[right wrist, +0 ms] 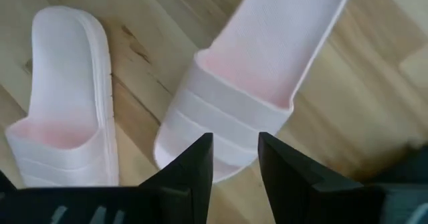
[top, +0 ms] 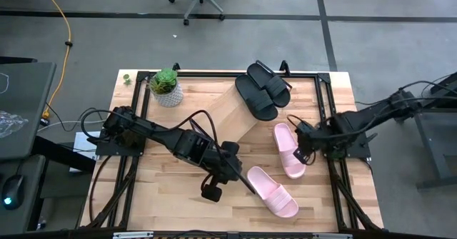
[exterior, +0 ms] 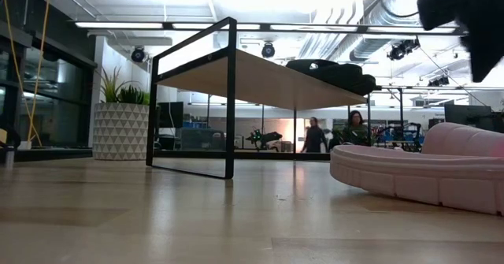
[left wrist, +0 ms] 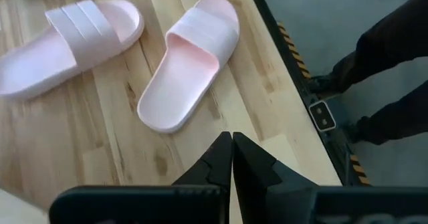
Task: Pick and place slides into the shelf
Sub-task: Put the top pink slide on the shelf
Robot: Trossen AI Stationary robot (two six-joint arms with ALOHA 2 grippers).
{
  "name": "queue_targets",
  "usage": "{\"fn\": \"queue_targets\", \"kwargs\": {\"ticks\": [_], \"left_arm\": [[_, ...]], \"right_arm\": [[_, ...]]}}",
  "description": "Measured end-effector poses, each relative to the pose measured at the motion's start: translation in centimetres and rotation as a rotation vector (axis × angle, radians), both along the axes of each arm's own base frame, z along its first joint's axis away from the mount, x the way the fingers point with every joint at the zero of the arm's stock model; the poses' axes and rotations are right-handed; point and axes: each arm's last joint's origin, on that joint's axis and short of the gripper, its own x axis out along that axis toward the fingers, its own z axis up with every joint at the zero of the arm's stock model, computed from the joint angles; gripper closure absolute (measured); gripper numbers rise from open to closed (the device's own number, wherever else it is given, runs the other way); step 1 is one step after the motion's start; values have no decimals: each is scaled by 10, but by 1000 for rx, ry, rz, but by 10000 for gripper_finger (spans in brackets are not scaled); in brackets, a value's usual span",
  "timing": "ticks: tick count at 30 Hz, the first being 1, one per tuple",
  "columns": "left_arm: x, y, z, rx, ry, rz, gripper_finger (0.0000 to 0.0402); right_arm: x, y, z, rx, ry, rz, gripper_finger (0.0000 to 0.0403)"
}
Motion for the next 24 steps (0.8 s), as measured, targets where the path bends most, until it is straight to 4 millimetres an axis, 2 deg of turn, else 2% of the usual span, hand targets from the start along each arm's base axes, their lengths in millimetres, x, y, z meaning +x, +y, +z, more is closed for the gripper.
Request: {"fn": "queue_targets", "kwargs": {"ticks": [7,16,24], "left_arm": [[-2,1,-2,-16,37,66,399],[-5,-3,-2,-46,58,116,399],[-9,-13,-3,-34,60,147,399]], "right_arm": [[16,-25,-1,11,-30,186,285],[20,-36,-5,12,-31,397,218],[18,-38,-40,49,-32,411,199]]}}
